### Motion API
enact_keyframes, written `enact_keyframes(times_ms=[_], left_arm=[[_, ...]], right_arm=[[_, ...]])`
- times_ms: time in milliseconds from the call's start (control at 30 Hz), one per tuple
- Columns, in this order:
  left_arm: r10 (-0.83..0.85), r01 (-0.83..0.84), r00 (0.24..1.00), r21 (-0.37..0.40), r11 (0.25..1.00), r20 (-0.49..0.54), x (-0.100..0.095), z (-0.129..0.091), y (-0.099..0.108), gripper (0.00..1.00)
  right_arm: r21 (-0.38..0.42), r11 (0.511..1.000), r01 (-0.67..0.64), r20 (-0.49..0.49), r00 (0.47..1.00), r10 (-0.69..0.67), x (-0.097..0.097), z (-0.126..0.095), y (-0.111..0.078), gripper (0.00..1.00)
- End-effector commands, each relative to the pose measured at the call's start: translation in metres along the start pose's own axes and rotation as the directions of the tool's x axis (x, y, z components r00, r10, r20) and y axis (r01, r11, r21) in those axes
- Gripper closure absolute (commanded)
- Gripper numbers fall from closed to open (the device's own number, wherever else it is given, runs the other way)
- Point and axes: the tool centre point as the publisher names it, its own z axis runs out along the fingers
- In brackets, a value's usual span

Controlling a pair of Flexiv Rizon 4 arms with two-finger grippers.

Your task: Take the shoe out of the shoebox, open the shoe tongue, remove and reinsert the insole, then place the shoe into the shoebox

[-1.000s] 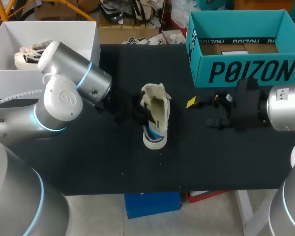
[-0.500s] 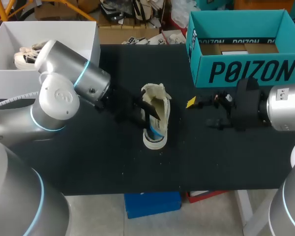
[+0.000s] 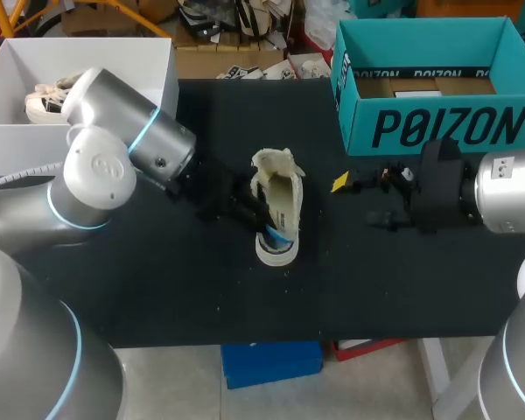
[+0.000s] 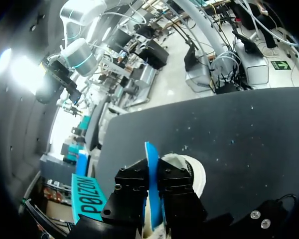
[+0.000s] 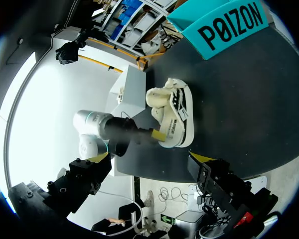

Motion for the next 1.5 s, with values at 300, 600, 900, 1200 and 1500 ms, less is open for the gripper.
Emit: enact_keyframes(times_ms=[300,600,900,1200,1500], left_arm=[[-0.005,0.005,1.000,-0.026,1.000,-0.004,0.001,0.004,0.010,1.00],[-0.028,0.028,1.000,-0.076,0.997,0.010,0.001,0.006,0.028,1.00],[-0.048,0.049,0.999,-0.127,0.991,0.010,0.002,0.005,0.043,1.00],[-0.055,0.053,0.999,-0.141,0.989,-0.004,0.003,0.006,0.042,1.00],[-0.074,0.067,0.995,-0.101,0.993,-0.071,0.016,0.014,0.027,0.38]], right_arm=[[0.001,1.000,0.000,0.001,1.000,0.000,0.000,0.000,0.000,0.00],[0.001,1.000,0.000,0.001,1.000,0.000,0.000,0.000,0.000,0.00],[0.001,1.000,0.000,0.001,1.000,0.000,0.000,0.000,0.000,0.00],[0.001,1.000,0.000,0.001,1.000,0.000,0.000,0.000,0.000,0.00],[0.001,1.000,0.000,0.001,1.000,0.000,0.000,0.000,0.000,0.00]])
